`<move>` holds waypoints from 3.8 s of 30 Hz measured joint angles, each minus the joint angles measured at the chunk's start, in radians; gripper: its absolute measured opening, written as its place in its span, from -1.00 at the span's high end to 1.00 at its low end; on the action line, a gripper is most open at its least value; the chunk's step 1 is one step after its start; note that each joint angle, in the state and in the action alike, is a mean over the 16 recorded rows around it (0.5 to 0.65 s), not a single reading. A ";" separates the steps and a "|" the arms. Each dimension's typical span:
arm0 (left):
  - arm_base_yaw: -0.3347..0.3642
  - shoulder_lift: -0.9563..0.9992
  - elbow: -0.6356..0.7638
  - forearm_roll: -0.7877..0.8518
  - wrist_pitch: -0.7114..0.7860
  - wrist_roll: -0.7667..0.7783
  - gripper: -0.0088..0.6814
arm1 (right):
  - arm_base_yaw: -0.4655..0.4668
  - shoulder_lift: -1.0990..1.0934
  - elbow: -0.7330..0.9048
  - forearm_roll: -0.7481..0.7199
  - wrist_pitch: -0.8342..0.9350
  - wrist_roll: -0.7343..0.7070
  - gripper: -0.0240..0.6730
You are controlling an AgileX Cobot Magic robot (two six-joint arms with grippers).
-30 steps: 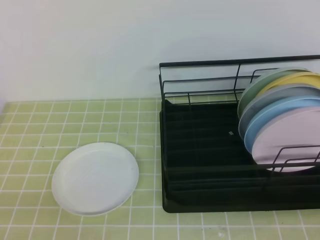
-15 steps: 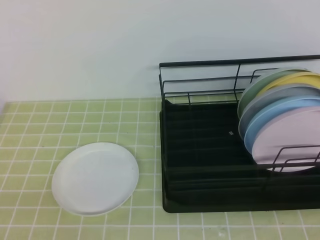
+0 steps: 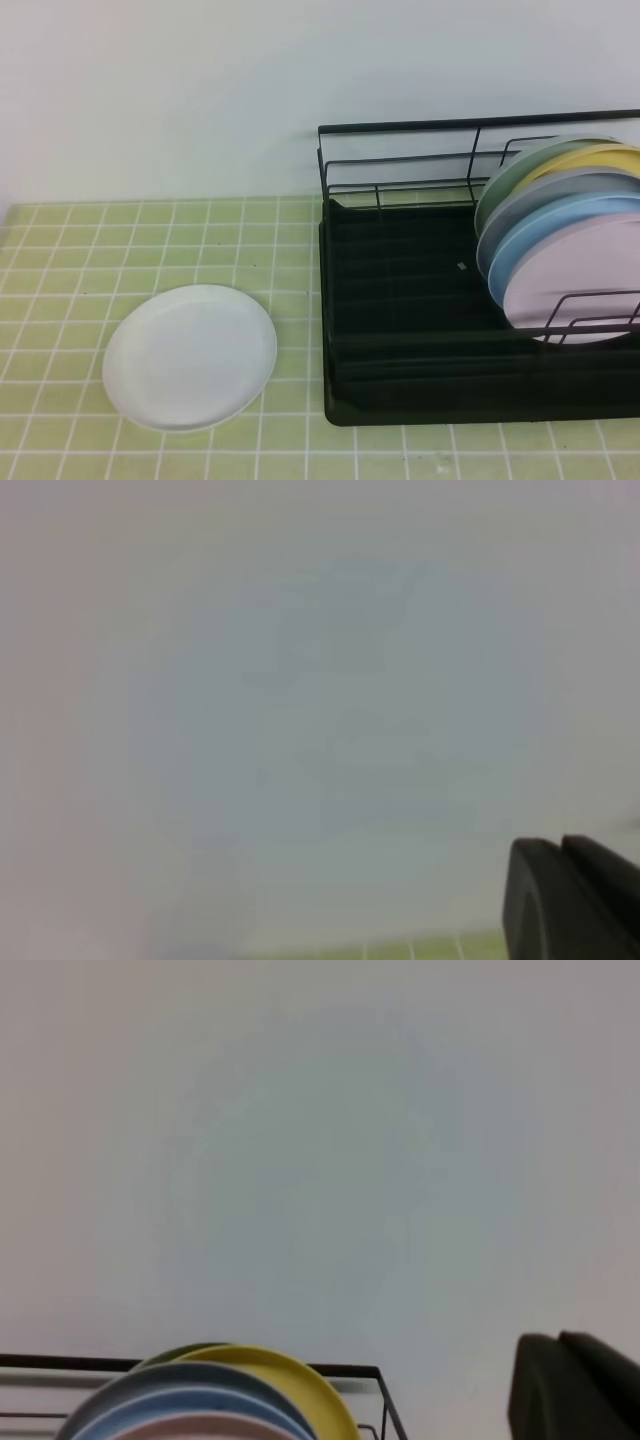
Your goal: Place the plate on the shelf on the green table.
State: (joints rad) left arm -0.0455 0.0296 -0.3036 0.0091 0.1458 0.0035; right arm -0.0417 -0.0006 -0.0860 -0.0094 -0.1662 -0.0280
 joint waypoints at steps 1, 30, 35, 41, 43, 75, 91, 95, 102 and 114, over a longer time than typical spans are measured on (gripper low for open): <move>0.000 0.010 0.000 -0.009 0.015 0.002 0.97 | 0.000 0.002 -0.021 -0.007 0.051 0.000 0.94; -0.001 1.085 -0.659 -0.172 0.530 0.137 0.97 | 0.000 0.273 -0.249 0.051 0.744 -0.059 0.94; -0.001 1.220 -0.716 -0.169 0.522 0.143 0.97 | 0.000 0.275 -0.249 0.051 0.738 -0.059 0.94; -0.001 1.340 -0.745 -0.174 0.499 0.145 0.78 | 0.000 0.275 -0.249 0.051 0.726 -0.059 0.94; -0.001 1.373 -0.748 -0.179 0.493 0.145 0.62 | 0.000 0.275 -0.249 0.051 0.722 -0.059 0.94; -0.002 1.705 -0.750 -0.241 0.460 0.145 -0.24 | 0.000 0.275 -0.249 0.051 0.716 -0.061 0.94; -0.002 1.789 -0.750 -0.274 0.434 0.153 0.27 | 0.000 0.275 -0.249 0.051 0.716 -0.061 0.94; -0.002 1.801 -0.750 -0.277 0.433 0.158 0.51 | 0.000 0.275 -0.249 0.052 0.716 -0.061 0.94; -0.002 1.808 -0.750 -0.277 0.433 0.163 0.82 | 0.000 0.275 -0.249 0.053 0.717 -0.061 0.94; -0.001 1.776 -0.750 -0.288 0.441 0.167 0.97 | 0.000 0.275 -0.249 0.057 0.718 -0.061 0.94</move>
State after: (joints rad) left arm -0.0470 1.8054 -1.0532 -0.2788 0.5871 0.1701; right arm -0.0412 0.2747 -0.3350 0.0472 0.5519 -0.0894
